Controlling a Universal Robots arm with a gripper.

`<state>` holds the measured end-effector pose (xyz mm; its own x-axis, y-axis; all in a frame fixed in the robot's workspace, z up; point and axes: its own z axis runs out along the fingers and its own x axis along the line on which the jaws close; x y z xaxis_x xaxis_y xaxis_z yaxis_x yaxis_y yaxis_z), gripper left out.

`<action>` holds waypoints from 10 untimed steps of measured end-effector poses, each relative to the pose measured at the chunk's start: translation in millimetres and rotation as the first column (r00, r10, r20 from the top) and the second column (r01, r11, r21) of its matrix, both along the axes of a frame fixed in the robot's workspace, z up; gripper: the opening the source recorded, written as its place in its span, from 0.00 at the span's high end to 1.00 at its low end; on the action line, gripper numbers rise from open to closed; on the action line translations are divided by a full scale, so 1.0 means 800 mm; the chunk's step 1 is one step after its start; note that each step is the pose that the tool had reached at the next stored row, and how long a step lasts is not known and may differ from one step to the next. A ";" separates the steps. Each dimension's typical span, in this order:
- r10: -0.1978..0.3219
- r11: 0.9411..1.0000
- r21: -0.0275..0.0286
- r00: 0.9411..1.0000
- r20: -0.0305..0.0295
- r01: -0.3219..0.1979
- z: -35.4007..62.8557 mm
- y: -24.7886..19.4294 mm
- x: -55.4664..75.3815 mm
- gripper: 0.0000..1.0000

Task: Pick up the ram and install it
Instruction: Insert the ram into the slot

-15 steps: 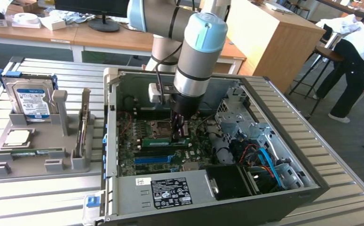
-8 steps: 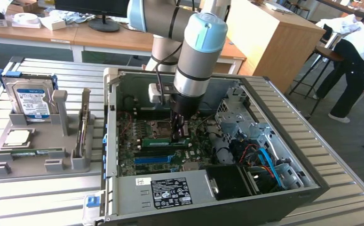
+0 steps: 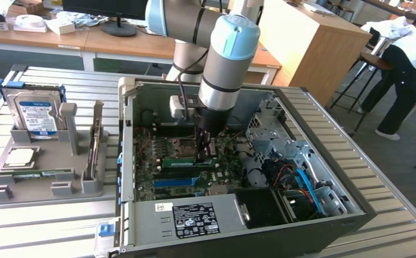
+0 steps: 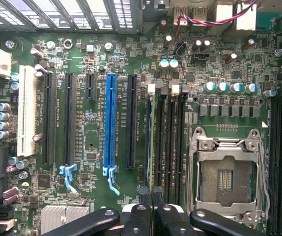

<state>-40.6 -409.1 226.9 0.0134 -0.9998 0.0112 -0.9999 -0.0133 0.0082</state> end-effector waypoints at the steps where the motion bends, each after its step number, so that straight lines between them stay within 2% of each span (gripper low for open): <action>1: 0.002 1.000 0.000 1.000 0.000 -0.002 0.000 0.0000 0.000 0.89; 10: 0.006 1.000 0.000 1.000 0.000 -0.006 -0.001 0.0001 0.000 0.89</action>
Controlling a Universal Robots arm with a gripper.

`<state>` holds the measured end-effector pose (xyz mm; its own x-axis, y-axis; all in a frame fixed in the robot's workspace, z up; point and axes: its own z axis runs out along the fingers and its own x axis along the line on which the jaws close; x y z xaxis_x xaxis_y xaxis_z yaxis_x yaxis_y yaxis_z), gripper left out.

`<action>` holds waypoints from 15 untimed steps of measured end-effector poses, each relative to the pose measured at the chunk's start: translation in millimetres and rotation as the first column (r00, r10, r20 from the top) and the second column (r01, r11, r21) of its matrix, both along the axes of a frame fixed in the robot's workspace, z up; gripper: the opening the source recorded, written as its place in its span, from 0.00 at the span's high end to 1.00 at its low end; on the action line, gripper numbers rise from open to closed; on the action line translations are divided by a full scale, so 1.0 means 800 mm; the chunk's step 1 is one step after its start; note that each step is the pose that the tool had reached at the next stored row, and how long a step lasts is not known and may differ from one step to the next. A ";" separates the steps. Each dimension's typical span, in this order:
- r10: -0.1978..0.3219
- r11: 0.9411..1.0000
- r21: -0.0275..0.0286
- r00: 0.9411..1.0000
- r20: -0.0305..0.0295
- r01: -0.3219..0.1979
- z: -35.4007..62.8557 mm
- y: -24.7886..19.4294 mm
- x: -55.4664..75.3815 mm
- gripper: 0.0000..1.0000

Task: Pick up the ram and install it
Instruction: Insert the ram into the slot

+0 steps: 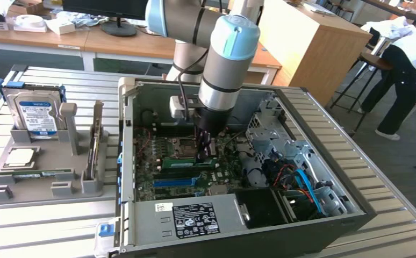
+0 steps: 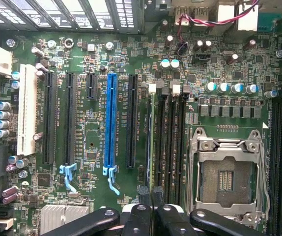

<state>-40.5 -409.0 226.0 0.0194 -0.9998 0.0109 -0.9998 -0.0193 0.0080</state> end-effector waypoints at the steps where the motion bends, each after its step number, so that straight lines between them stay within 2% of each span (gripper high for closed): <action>1: 0.000 1.000 0.000 1.000 0.000 0.000 -0.001 0.0000 0.000 0.89; 13: 0.000 1.000 0.000 1.000 0.000 0.000 -0.005 -0.0001 0.000 0.89; 14: 0.000 1.000 0.000 1.000 0.000 0.000 -0.005 -0.0001 0.000 0.88; 15: 0.000 1.000 0.000 1.000 0.000 0.000 -0.005 -0.0001 0.000 0.82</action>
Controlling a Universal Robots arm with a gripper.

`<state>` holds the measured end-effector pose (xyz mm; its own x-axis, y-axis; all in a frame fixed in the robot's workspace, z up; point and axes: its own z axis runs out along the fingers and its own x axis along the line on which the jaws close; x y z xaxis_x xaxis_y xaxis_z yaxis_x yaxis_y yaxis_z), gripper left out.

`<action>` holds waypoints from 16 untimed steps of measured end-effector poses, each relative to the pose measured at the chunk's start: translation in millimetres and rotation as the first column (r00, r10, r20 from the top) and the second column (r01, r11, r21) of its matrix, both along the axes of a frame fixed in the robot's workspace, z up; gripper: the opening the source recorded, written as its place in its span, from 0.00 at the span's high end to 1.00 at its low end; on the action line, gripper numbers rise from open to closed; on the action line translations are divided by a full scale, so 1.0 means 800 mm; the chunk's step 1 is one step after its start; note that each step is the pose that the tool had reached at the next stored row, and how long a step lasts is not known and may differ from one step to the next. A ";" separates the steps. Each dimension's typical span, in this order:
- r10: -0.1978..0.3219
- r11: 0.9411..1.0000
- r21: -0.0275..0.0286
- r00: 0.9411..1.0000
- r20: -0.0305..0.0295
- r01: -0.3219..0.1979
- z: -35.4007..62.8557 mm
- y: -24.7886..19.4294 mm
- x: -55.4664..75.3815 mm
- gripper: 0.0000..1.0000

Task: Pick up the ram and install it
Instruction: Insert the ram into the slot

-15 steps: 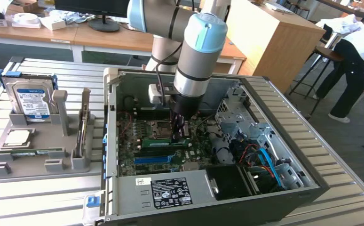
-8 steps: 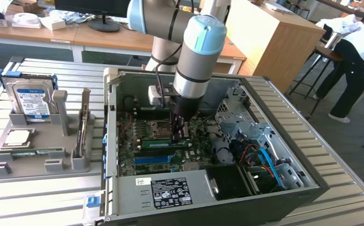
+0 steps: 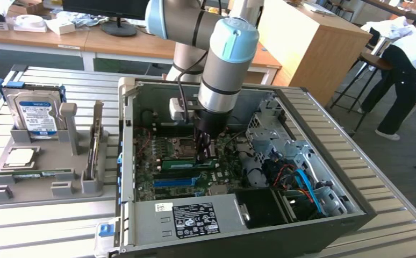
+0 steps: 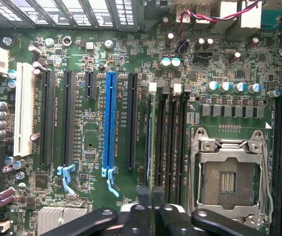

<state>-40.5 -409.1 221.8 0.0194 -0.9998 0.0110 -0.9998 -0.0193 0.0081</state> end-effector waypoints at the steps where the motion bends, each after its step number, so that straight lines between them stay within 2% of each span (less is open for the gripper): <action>1: 0.000 1.000 0.000 1.000 0.000 0.000 0.000 0.0000 0.000 0.82; 2: 0.000 1.000 0.000 1.000 0.000 0.000 0.000 0.0000 0.000 0.82; 3: 0.000 1.000 0.000 1.000 0.000 0.000 0.000 0.0000 0.000 0.75; 8: 0.000 1.000 0.000 1.000 0.000 0.000 0.004 0.0000 0.000 0.75; 12: 0.000 1.000 0.000 1.000 0.000 0.000 0.020 0.0000 0.000 0.75; 16: 0.000 1.000 0.000 1.000 0.000 0.000 0.041 0.0000 0.000 0.75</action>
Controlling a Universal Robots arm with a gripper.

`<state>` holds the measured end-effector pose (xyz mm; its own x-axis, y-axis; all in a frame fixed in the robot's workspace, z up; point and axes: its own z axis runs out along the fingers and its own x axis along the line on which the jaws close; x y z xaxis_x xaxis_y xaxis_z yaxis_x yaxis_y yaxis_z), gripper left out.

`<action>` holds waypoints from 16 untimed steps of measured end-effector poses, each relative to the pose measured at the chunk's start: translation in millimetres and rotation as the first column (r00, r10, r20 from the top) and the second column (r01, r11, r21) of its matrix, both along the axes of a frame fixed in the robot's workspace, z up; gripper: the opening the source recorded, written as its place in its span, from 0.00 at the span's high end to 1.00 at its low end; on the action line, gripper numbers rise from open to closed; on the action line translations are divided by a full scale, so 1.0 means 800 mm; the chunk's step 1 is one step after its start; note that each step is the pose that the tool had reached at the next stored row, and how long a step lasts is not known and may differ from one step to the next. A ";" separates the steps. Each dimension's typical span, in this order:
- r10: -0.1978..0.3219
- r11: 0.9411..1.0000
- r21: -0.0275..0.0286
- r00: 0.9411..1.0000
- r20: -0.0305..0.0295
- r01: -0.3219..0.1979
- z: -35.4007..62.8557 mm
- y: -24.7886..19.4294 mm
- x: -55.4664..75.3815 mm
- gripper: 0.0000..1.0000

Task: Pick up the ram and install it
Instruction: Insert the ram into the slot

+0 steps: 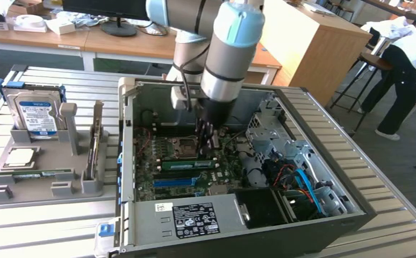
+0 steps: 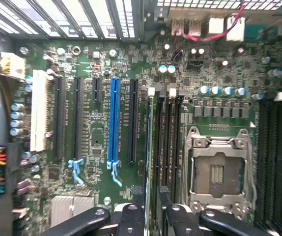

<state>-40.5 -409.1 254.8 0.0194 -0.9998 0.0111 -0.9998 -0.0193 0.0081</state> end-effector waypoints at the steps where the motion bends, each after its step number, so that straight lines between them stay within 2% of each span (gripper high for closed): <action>1: 0.000 1.000 0.000 1.000 0.000 0.000 0.006 0.0000 0.000 0.75; 7: 0.000 1.000 0.000 1.000 0.000 0.000 0.037 0.0000 0.000 0.75; 16: -0.002 1.000 0.000 1.000 0.000 0.002 0.075 0.0004 0.000 0.75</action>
<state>-40.2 -408.8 315.0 0.0179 -0.9998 0.0111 -0.9998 -0.0178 0.0081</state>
